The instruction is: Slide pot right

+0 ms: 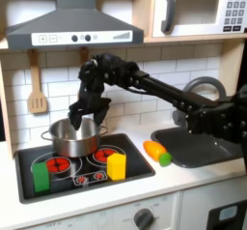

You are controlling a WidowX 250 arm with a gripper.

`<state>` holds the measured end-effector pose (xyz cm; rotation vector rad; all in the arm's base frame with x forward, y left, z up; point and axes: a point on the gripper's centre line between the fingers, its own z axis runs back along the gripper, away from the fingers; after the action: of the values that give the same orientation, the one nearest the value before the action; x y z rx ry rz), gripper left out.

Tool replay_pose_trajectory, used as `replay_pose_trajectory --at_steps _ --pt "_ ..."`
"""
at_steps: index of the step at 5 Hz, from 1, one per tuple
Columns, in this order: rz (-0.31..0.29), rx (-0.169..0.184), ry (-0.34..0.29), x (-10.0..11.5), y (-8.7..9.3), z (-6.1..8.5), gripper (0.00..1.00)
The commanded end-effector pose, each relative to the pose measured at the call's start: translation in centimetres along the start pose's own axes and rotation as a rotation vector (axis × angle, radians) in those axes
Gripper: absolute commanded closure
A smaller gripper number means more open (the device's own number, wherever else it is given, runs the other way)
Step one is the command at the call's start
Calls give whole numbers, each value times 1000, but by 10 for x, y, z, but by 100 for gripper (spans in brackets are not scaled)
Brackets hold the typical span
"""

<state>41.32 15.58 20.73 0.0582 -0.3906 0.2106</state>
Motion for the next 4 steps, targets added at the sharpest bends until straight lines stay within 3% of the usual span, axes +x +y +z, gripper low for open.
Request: replay_pose_trajectory --at_steps 1,2,4 --pt "-15 6 14 0 -3 -15 0" --pt "-10 9 -3 5 0 -15 0" --pt "-14 6 38 0 1 -36 0"
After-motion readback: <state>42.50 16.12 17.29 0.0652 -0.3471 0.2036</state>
